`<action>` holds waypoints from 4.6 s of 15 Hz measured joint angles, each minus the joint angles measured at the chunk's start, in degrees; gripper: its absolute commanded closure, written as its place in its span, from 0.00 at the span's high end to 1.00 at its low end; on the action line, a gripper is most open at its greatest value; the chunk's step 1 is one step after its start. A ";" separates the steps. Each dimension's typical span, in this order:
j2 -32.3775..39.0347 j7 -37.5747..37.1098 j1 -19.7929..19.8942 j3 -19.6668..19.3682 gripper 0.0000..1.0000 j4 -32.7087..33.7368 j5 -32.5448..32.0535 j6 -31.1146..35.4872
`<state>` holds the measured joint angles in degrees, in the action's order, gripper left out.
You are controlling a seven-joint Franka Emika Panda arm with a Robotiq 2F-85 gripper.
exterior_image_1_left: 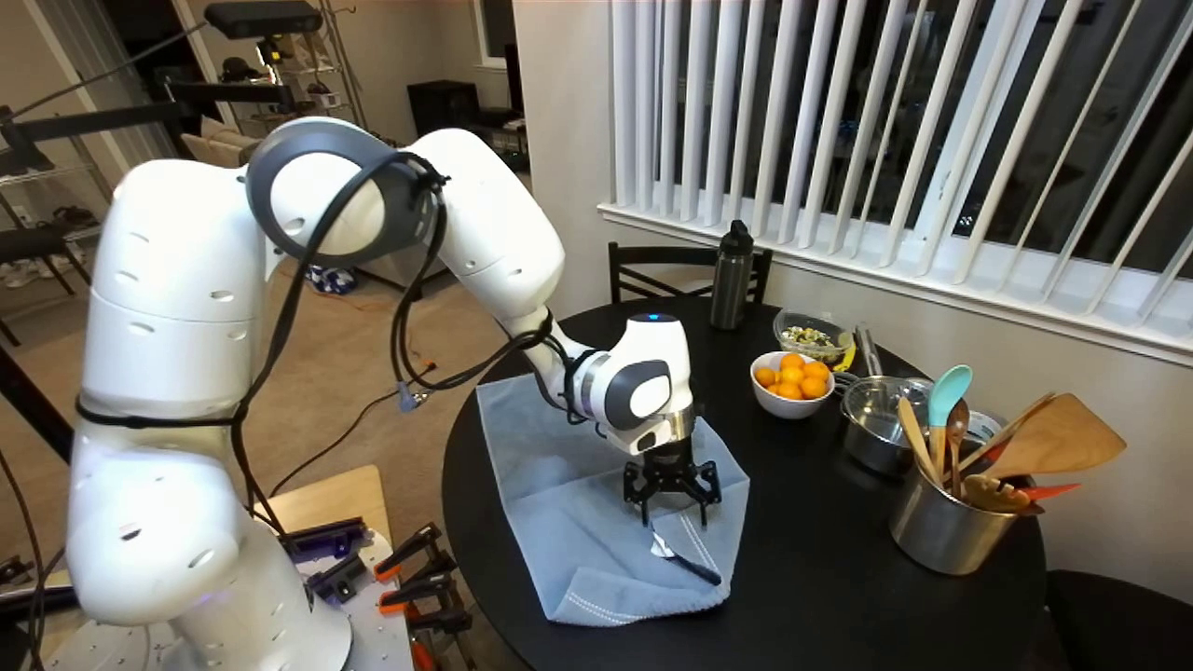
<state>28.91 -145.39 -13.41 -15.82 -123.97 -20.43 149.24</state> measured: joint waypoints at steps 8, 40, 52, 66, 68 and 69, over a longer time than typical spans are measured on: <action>0.36 -3.83 -9.36 -8.46 1.00 -1.68 -2.19 2.48; 2.41 -3.77 -12.17 -11.28 0.67 -1.56 -1.88 4.41; 2.47 -3.73 -12.01 -12.04 0.24 -1.37 -2.13 4.41; 2.10 -3.73 -12.96 -16.12 0.03 -1.15 -2.88 4.44; 1.66 -3.73 -13.22 -17.18 0.03 -1.13 -2.89 4.44; 1.39 -3.73 -13.61 -18.05 0.03 -1.12 -2.89 4.43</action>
<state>30.30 -149.12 -27.01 -33.87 -125.10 -23.32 153.67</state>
